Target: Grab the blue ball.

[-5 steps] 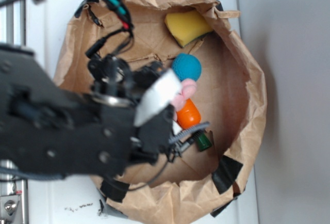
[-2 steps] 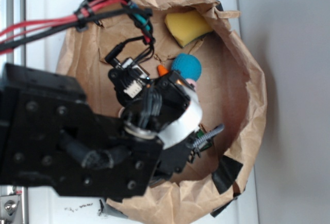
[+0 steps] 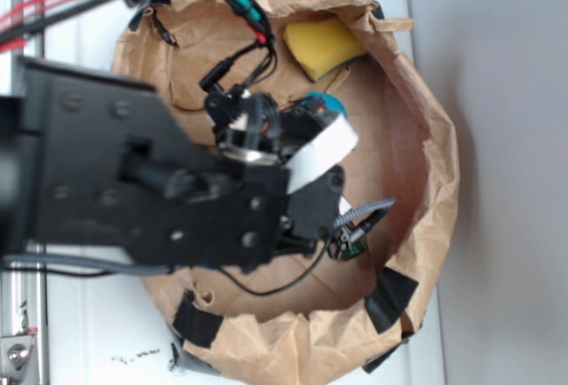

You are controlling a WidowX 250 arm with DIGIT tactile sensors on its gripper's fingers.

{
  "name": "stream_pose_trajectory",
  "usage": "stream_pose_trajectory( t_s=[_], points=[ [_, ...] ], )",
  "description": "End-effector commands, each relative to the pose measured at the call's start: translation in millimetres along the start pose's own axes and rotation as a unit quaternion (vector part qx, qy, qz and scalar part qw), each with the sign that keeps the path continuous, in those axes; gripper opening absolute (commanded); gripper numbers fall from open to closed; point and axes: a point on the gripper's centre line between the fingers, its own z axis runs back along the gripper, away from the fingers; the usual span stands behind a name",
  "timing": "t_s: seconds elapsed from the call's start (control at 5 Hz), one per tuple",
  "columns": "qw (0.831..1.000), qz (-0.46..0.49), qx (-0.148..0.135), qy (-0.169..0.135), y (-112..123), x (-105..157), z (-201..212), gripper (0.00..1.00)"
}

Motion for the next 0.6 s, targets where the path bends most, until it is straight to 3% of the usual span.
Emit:
stream_pose_trajectory(
  t_s=[0.0, 0.2, 0.4],
  points=[
    [0.999, -0.028, -0.036, 0.002, 2.1, 12.2, -7.8, 1.00],
    [0.999, -0.009, -0.030, -0.028, 8.0, 6.3, -8.6, 1.00],
    [1.000, 0.010, -0.027, 0.008, 13.5, 16.8, -15.8, 1.00]
  ],
)
